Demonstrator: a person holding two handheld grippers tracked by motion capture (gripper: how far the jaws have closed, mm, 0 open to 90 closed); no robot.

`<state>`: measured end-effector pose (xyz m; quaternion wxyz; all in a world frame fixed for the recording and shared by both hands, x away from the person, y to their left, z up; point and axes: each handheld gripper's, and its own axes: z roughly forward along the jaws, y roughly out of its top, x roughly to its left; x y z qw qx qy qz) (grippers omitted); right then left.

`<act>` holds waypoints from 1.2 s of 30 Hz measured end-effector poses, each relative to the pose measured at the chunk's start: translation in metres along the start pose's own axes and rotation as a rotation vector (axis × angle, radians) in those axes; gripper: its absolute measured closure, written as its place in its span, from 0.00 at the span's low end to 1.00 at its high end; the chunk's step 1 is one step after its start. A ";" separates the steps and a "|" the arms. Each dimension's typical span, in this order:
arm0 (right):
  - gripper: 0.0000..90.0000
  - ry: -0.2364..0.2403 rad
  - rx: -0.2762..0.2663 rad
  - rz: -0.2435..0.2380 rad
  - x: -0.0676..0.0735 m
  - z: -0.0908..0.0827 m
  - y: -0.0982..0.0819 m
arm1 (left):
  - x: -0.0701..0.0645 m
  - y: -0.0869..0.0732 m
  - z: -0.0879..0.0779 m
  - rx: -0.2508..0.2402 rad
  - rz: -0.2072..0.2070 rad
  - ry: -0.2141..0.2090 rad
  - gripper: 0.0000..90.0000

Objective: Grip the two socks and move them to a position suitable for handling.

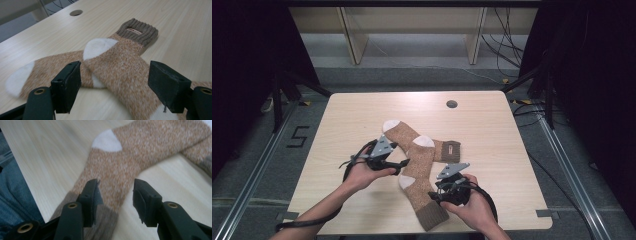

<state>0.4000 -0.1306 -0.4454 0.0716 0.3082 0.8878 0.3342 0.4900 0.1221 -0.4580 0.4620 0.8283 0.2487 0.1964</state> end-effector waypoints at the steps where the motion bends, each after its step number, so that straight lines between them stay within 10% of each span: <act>1: 0.62 0.004 0.024 0.025 0.004 0.000 -0.005 | 0.002 0.004 0.016 0.019 0.029 -0.018 0.29; 5: 0.60 -0.020 0.052 0.057 0.009 0.005 -0.018 | 0.005 0.007 0.040 0.065 0.061 -0.032 0.30; 16: 0.64 -0.038 0.093 0.112 0.009 0.016 -0.027 | 0.006 -0.003 0.083 0.118 -0.020 -0.067 0.47; 26: 0.87 -0.006 0.113 0.127 0.006 0.021 -0.028 | 0.010 0.000 0.079 0.121 -0.042 -0.067 0.89; 36: 0.89 0.009 0.086 0.177 -0.010 0.002 -0.026 | 0.016 0.008 0.026 0.068 -0.043 -0.048 0.92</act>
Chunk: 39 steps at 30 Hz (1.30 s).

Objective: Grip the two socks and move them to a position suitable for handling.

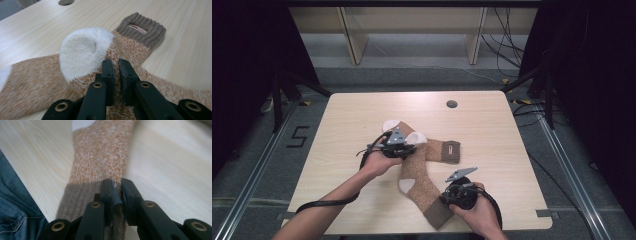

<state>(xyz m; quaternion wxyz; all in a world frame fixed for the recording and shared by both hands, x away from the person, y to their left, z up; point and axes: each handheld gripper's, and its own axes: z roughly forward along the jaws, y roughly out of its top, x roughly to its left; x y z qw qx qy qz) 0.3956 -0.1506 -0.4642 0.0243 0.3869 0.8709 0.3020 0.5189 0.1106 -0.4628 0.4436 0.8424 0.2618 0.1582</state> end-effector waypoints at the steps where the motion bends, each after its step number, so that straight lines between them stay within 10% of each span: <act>1: 0.89 -0.008 0.002 0.014 -0.002 -0.004 0.001 | 0.001 -0.002 -0.007 -0.011 -0.018 0.003 0.92; 13: 0.89 -0.050 -0.003 -0.049 -0.025 -0.015 0.031 | -0.017 -0.042 -0.078 -0.012 -0.098 0.052 0.92; 20: 0.82 -0.099 0.004 0.018 -0.028 -0.009 0.032 | -0.027 -0.079 -0.095 0.034 -0.163 0.127 0.78; 26: 0.64 -0.080 0.047 0.052 -0.016 -0.007 0.019 | -0.017 -0.072 -0.106 -0.010 -0.137 0.193 0.70; 29: 0.56 -0.084 0.055 0.101 -0.016 -0.003 0.015 | 0.002 -0.072 -0.095 0.098 -0.066 0.198 0.66; 32: 0.56 -0.101 0.063 0.093 -0.022 0.004 0.013 | 0.016 -0.082 -0.082 0.169 -0.104 0.196 0.64; 39: 0.86 -0.061 0.105 0.143 -0.028 0.010 0.014 | 0.014 -0.093 -0.083 0.233 -0.132 0.154 0.71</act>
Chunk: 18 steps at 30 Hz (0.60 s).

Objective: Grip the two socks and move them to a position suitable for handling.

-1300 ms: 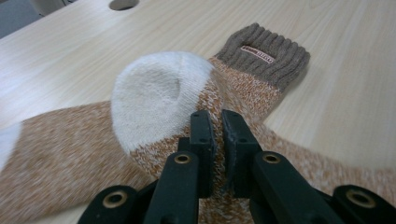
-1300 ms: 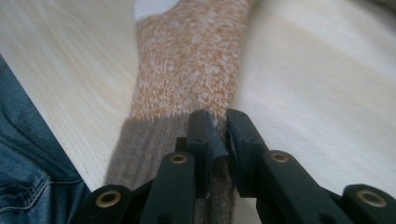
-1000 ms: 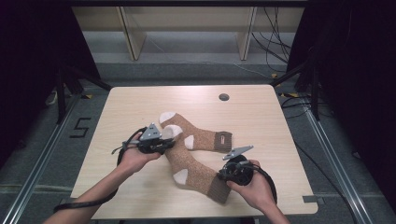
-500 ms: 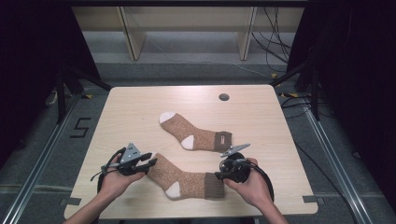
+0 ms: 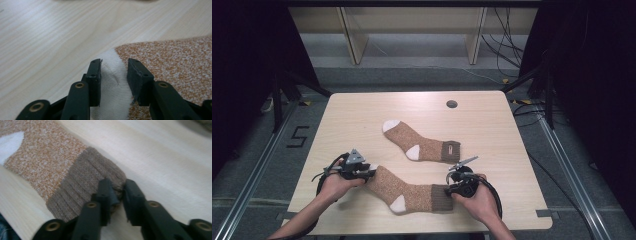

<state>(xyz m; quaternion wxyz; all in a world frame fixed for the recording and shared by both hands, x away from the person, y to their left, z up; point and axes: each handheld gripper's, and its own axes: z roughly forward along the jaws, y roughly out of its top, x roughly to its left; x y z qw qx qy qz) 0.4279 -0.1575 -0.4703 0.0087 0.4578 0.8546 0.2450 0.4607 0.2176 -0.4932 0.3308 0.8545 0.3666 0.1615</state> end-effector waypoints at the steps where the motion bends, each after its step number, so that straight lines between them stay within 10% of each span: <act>1: 0.89 -0.009 -0.013 -0.026 -0.002 0.000 0.002 | 0.000 0.000 0.000 0.000 0.000 0.000 0.72; 10: 0.85 -0.097 0.038 -0.004 -0.023 -0.012 0.007 | -0.027 0.005 0.005 -0.034 0.025 -0.031 0.71; 12: 0.69 -0.131 -0.039 -0.034 -0.029 -0.021 0.017 | -0.024 0.010 0.005 -0.070 0.005 -0.025 0.62; 18: 0.58 -0.177 -0.161 0.088 -0.055 -0.019 0.057 | -0.005 0.033 0.001 -0.162 -0.040 0.056 0.44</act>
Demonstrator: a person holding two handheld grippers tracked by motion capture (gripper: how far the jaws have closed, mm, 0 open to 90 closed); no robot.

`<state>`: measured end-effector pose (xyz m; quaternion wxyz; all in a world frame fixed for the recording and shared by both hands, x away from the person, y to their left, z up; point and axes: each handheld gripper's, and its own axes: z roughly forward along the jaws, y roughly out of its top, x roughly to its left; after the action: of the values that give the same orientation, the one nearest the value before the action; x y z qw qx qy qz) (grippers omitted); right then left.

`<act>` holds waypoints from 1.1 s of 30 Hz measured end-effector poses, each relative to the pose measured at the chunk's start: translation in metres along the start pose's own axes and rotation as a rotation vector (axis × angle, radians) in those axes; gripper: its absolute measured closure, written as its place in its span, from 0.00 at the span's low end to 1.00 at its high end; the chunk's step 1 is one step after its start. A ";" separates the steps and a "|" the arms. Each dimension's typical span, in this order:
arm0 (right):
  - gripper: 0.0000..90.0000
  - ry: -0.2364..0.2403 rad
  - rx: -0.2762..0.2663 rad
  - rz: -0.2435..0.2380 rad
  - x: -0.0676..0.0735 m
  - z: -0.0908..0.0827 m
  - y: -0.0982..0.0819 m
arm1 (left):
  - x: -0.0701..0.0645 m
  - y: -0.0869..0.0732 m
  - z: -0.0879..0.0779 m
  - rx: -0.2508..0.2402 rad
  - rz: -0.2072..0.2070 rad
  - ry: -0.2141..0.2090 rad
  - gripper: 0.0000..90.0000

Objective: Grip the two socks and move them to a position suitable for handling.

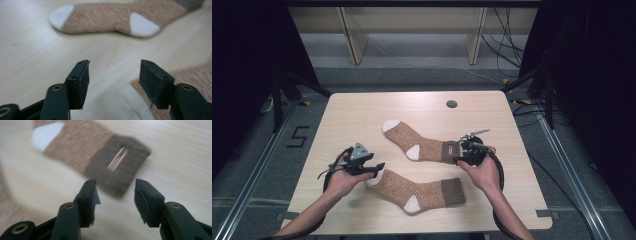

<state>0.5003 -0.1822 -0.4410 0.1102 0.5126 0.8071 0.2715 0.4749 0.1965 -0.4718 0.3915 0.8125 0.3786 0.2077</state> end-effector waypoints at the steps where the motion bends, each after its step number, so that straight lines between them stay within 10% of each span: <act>1: 0.57 -0.016 0.003 0.015 -0.004 0.007 0.006 | 0.006 0.005 0.001 0.008 0.013 0.022 0.43; 13: 0.54 -0.064 0.051 0.118 -0.009 0.052 0.023 | 0.022 0.033 0.011 -0.023 -0.019 0.063 0.40; 24: 0.88 -0.051 0.035 0.002 -0.009 0.054 0.024 | 0.027 0.037 0.021 -0.020 -0.033 0.061 0.40; 33: 0.94 -0.048 0.040 0.024 -0.008 0.053 0.025 | 0.026 0.036 0.022 -0.018 -0.031 0.055 0.40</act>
<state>0.5470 -0.1636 -0.4722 0.1159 0.5306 0.8033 0.2444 0.5217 0.1913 -0.4551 0.3913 0.7969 0.4001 0.2274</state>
